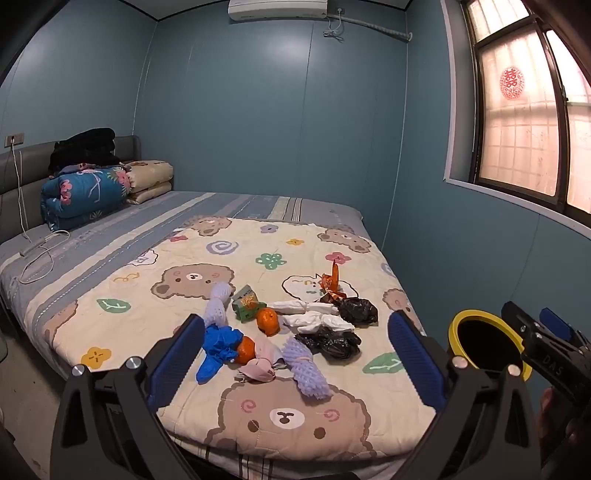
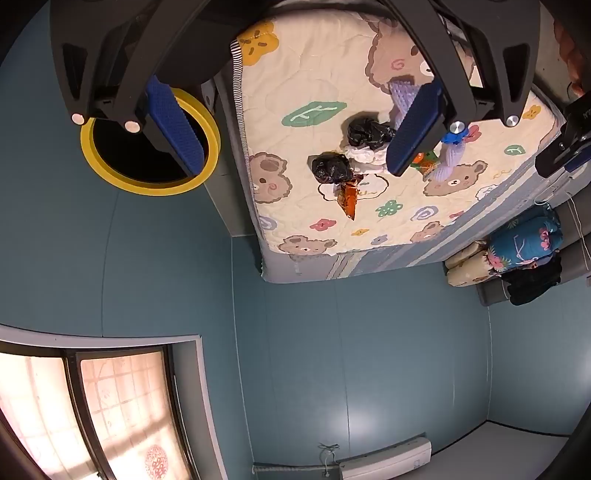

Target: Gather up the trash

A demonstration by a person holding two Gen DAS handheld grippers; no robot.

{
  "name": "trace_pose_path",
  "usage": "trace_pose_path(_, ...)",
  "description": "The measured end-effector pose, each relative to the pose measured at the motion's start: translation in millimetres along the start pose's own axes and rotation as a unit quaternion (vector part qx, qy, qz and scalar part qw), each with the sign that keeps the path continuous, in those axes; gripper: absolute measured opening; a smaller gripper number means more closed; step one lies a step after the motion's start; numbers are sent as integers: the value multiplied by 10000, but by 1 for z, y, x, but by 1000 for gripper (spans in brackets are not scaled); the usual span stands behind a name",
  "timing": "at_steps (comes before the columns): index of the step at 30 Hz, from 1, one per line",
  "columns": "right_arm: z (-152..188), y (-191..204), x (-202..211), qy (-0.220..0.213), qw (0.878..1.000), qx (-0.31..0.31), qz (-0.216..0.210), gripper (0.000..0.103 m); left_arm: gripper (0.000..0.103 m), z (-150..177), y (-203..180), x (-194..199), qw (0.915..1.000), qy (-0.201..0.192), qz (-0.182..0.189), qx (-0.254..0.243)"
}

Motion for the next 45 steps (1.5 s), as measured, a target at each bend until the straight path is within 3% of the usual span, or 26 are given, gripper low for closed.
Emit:
trace_pose_path(9,0,-1,-1,12,10000,6,-20,95,96,-2,9,2,9998,-5,16,194)
trace_pose_path(11,1,0,-1,20,10000,11,-23,95,96,-2,-3,1,10000,-5,45,47)
trace_pose_path(45,5,-4,-8,65,10000,-20,-12,95,96,-1,-3,2,10000,17,60,42)
Point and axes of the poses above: each gripper's, at about its wrist camera, not at the fingertips, and x roughly against the way its jaws point, y to its left, z to its underside, the point moved 3 cm from there along -x, roughly the way its jaws point, and after that the axes turned 4 degrees about x, right-handed, at the moved point
